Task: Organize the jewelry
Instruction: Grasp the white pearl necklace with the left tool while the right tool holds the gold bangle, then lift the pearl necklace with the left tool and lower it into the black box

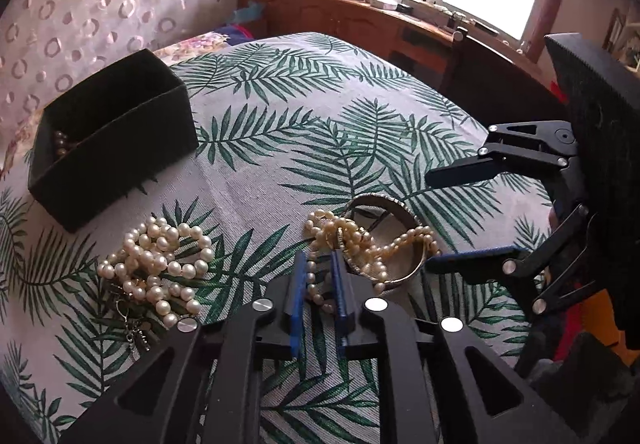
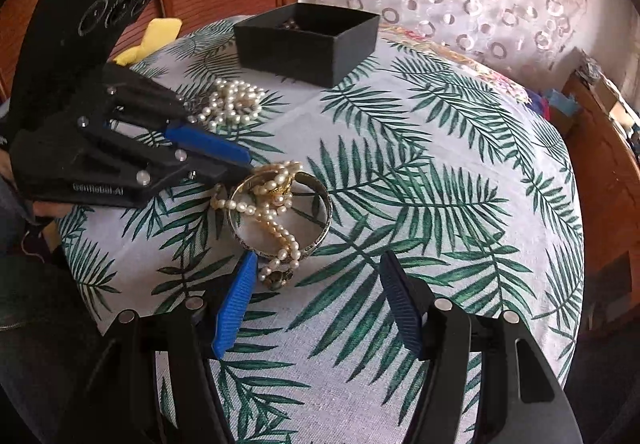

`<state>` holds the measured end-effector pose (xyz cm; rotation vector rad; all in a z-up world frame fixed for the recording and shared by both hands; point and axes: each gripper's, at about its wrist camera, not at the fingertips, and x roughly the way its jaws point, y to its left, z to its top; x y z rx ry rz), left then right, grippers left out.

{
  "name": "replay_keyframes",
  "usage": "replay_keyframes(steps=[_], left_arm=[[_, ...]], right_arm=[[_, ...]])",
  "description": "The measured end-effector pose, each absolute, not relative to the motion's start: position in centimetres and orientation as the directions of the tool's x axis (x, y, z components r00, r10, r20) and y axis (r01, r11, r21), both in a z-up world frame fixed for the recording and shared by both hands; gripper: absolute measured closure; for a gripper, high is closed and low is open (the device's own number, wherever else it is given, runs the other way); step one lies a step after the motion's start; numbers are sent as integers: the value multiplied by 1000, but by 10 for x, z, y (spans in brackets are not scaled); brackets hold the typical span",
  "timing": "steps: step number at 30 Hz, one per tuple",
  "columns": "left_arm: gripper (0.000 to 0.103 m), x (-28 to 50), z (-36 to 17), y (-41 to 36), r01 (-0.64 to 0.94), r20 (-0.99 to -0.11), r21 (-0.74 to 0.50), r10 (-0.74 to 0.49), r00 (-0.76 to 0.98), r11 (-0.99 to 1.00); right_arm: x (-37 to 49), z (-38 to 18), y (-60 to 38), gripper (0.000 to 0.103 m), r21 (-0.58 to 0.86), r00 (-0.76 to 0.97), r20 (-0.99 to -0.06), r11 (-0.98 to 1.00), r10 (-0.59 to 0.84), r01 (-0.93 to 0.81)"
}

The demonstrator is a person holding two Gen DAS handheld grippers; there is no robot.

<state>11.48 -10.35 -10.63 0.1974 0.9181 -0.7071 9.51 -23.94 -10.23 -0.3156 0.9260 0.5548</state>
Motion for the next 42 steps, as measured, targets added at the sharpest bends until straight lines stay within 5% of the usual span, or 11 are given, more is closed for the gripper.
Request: replay_keyframes(steps=[5, 12, 18, 21, 24, 27, 38, 42], left_arm=[[86, 117, -108, -105, 639, -779, -128, -475, 408, 759], [103, 118, -106, -103, 650, -771, -142, -495, 401, 746], [103, 124, -104, -90, 601, -773, -127, -458, 439, 789], [103, 124, -102, -88, 603, -770, -136, -467, 434, 786], [103, 121, -101, -88, 606, -767, -143, -475, 431, 782], [103, 117, -100, -89, 611, -765, -144, -479, 430, 778], [102, 110, -103, -94, 601, -774, -183, -491, 400, 778], [91, 116, -106, -99, 593, -776, -194, -492, 395, 782]], right_arm=[[92, -98, -236, 37, 4, 477, -804, 805, 355, -593], [92, -99, -228, 34, 20, 469, -797, 794, 380, -608], [97, -107, -221, 33, 24, 464, -804, 799, 372, -600], [98, -108, -216, 20, 16, 471, -801, 799, 370, -602], [100, -111, -209, 19, -24, 481, -805, 791, 348, -611], [101, -111, -211, 43, -18, 486, -799, 794, 354, -608], [100, -110, -220, 44, -51, 496, -804, 792, 329, -608], [99, -111, -219, 44, -42, 492, -803, 790, 337, -611]])
